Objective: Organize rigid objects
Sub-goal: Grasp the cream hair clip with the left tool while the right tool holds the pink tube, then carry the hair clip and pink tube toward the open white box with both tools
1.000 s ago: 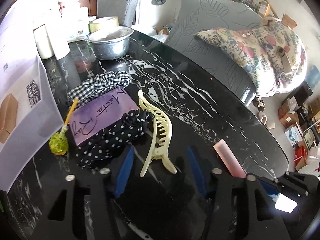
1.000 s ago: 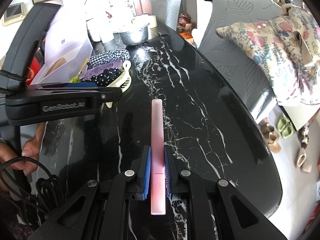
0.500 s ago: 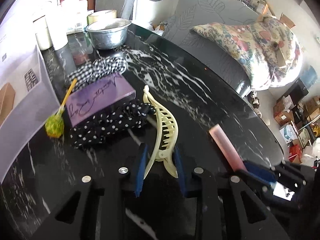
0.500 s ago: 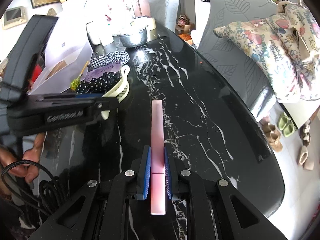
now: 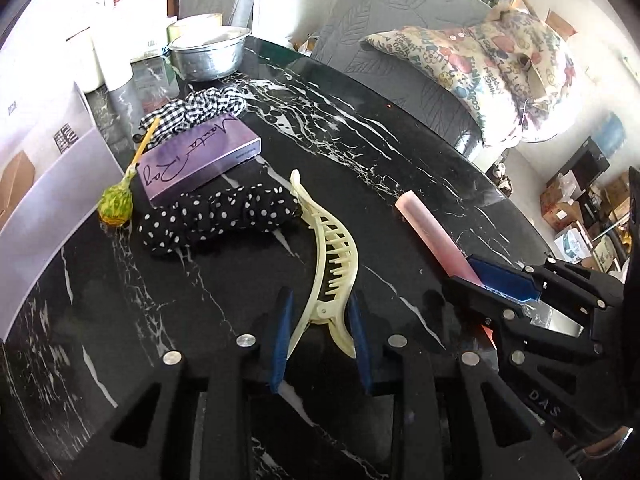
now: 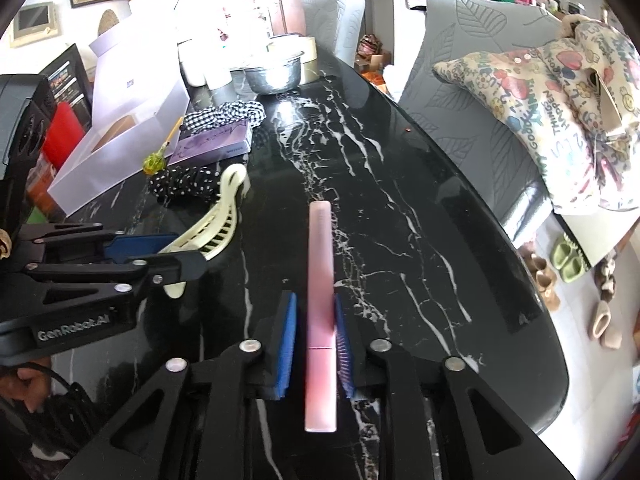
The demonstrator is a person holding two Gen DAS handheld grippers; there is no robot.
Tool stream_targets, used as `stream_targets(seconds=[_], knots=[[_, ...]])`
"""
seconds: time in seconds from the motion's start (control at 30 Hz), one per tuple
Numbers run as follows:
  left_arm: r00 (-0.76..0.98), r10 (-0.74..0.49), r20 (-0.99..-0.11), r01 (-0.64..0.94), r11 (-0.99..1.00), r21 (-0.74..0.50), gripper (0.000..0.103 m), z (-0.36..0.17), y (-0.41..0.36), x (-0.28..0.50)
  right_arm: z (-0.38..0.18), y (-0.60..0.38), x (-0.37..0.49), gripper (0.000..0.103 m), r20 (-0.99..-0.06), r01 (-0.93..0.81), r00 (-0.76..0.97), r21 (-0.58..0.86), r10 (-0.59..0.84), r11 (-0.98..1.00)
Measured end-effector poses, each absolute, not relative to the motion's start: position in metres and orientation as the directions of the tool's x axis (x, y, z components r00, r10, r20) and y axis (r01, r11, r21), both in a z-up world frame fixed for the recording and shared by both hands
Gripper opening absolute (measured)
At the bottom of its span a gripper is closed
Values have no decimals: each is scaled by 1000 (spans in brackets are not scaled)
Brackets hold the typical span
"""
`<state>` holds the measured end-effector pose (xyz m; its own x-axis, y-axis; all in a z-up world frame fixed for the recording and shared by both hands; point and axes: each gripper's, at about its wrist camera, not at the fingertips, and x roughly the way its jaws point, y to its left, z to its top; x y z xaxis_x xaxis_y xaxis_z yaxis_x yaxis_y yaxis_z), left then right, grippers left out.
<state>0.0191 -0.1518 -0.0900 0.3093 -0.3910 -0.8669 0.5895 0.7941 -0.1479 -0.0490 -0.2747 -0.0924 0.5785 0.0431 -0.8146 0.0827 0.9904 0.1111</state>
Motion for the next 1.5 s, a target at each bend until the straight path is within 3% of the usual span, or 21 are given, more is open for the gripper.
stream_targets(seconds=[0.23,0.33,0.37,0.4,0.6,1.5], knots=[[369,-353,-860,646,763,-36,28,-92,-165,11,-93,-270,-50,23,-812,81,584,80,18,993],[369,-376,-850,638,768,-63,28,-92,-161,12,-93,-265,-51,21,-810,64,586,42,-3,997],[367,-380,-849,628,774,-75,27,-91,-159,13,-94,-264,-51,14,-809,63,588,29,-14,998],[365,-385,-848,619,780,-88,27,-91,-157,14,-94,-264,-51,14,-808,65,589,25,-19,998],[355,-396,-847,604,789,-116,25,-91,-149,11,-93,-269,-52,13,-806,81,592,86,22,993],[446,-424,-788,513,843,-163,20,-58,-90,-18,-74,-228,-68,13,-778,-17,623,92,83,996]])
